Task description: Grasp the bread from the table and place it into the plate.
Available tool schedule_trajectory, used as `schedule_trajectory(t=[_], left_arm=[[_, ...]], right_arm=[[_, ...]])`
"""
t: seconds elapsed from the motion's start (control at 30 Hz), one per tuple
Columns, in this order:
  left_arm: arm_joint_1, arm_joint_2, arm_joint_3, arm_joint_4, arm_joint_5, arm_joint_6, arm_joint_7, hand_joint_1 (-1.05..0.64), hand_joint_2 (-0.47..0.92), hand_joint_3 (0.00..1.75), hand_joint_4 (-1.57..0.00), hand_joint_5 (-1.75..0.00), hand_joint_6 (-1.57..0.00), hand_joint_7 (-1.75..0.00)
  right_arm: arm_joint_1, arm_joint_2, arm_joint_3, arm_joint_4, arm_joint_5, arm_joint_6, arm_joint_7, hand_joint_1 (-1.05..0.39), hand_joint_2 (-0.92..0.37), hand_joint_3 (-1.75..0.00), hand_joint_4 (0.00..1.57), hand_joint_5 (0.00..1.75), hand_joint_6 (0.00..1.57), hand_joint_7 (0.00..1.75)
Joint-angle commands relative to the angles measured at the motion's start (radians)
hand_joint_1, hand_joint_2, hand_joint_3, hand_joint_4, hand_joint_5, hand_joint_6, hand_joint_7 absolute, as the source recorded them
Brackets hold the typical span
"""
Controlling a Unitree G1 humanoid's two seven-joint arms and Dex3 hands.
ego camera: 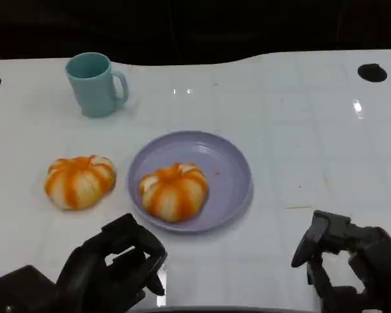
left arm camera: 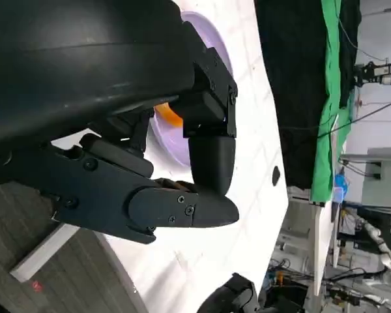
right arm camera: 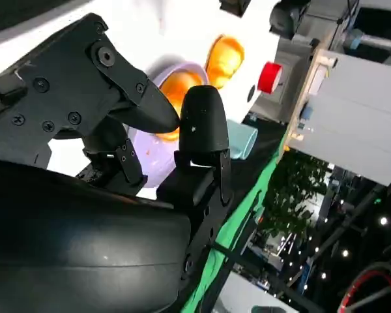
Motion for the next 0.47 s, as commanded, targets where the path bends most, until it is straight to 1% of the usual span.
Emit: schedule_trajectory(t=[0.03,0.23,0.47], left_arm=[[0.003,0.016,0.01,0.01,-0.005,-0.025,-0.015,-0.6,0.92,0.28,-0.67,-1.75,-0.58,-1.54],[0.004,0.02,0.012,0.01,-0.003,-0.031,-0.02,-0.6,0.92,0.28,-0.67,-1.75,-0.58,-1.54],[0.009,0.023,0.01,0.013,-0.001,-0.043,-0.024,-0.6,0.92,0.29,-0.66,-1.75,-0.57,-1.55]], right_arm=[[-0.015,-0.001,-0.011,0.017,-0.003,-0.012,0.0,-0.17,-0.38,-1.41,0.87,1.75,0.75,1.49],[-0.045,-0.01,-0.018,0.065,-0.013,-0.069,0.007,-0.17,-0.37,-1.37,0.84,1.74,0.79,1.38],[-0.053,-0.011,-0.021,0.082,-0.019,-0.092,0.01,-0.17,-0.37,-1.34,0.84,1.74,0.81,1.35]])
